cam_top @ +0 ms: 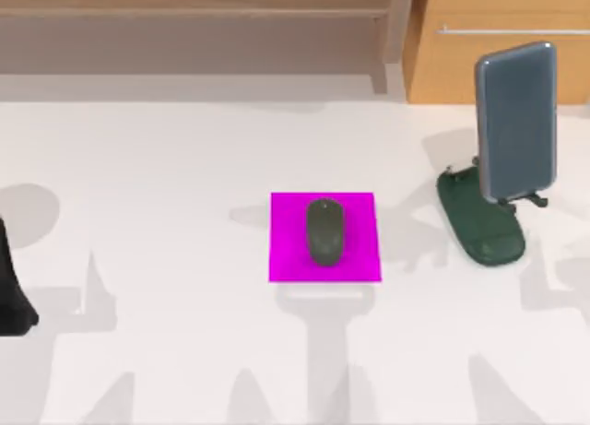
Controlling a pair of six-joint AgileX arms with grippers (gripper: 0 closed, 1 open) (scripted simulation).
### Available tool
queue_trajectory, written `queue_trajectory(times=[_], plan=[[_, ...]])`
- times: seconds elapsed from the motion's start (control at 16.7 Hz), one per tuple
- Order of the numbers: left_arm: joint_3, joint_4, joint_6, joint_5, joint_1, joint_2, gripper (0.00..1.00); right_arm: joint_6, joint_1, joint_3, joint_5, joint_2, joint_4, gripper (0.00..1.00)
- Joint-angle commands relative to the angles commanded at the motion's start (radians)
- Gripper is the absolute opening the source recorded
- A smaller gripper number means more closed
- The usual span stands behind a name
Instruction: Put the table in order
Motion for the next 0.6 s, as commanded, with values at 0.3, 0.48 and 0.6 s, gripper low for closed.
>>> queue_trajectory(times=[0.3,0.48,0.6], plan=[[0.000,0.000,0.000,0.000,0.000,0.000,1.00,-0.021,-0.097,-0.150,-0.042,-0.253,-0.027,1.00],[0.000,0.000,0.000,0.000,0.000,0.000,1.00,-0.024,-0.110,-0.169,-0.048,-0.282,-0.029,1.00],[0.000,0.000,0.000,0.000,0.000,0.000,1.00,-0.024,-0.110,-0.169,-0.048,-0.282,-0.029,1.00]])
